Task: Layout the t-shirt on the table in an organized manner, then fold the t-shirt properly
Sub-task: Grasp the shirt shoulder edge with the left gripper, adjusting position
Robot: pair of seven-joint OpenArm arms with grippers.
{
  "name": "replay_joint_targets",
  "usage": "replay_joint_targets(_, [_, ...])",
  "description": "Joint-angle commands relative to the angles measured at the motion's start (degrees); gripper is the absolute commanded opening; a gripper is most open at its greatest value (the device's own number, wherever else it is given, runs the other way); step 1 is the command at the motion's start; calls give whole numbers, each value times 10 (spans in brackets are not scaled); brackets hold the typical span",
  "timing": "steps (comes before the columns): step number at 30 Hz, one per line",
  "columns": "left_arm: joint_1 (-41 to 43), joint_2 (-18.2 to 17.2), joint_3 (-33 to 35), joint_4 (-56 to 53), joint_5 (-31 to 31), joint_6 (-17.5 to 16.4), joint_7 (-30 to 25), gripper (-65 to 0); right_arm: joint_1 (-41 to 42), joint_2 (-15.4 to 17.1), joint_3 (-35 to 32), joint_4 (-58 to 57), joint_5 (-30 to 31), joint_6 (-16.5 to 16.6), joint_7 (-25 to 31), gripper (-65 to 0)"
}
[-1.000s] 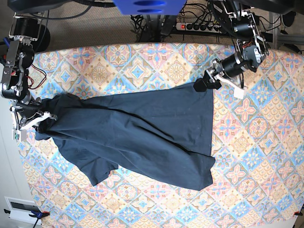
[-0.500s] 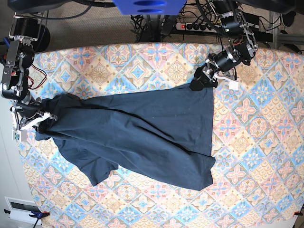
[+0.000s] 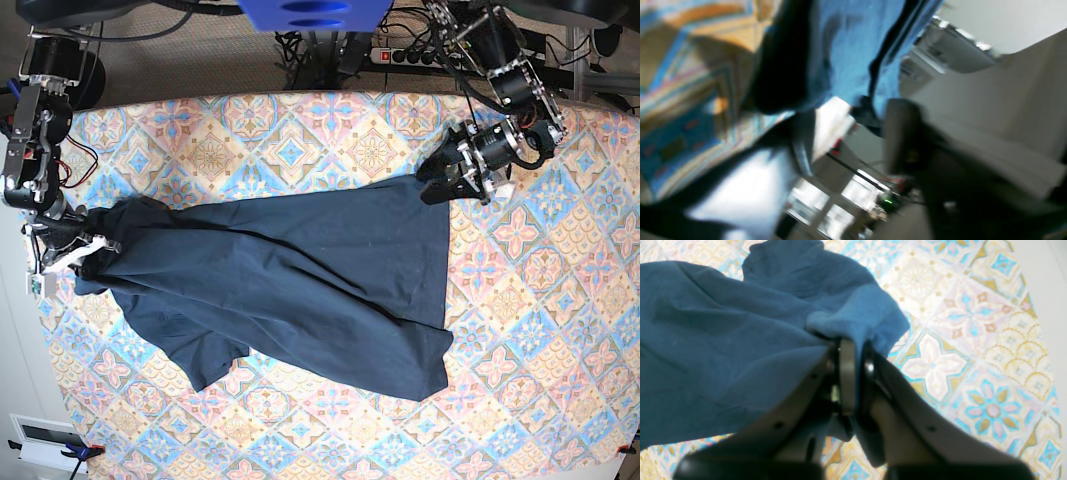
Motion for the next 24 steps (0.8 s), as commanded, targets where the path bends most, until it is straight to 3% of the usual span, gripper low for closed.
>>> replay_joint_targets(1, [-19, 4, 5, -16, 56, -90, -160, -441, 8, 13, 6, 8, 3, 2, 15, -642])
replay_joint_targets(2, [-24, -1, 5, -14, 56, -92, -160, -467, 8, 13, 6, 8, 3, 2, 15, -642])
replay_joint_targets(11, [-26, -19, 5, 99, 56, -92, -157, -483, 8, 13, 6, 11, 3, 2, 16, -642])
replay_joint_targets(16, [3, -19, 10, 181, 57, -90, -158, -650, 5, 13, 6, 15, 3, 2, 16, -642])
replay_joint_targets(24, [14, -20, 30, 211, 57, -90, -157, -650, 4, 13, 6, 15, 3, 2, 16, -642])
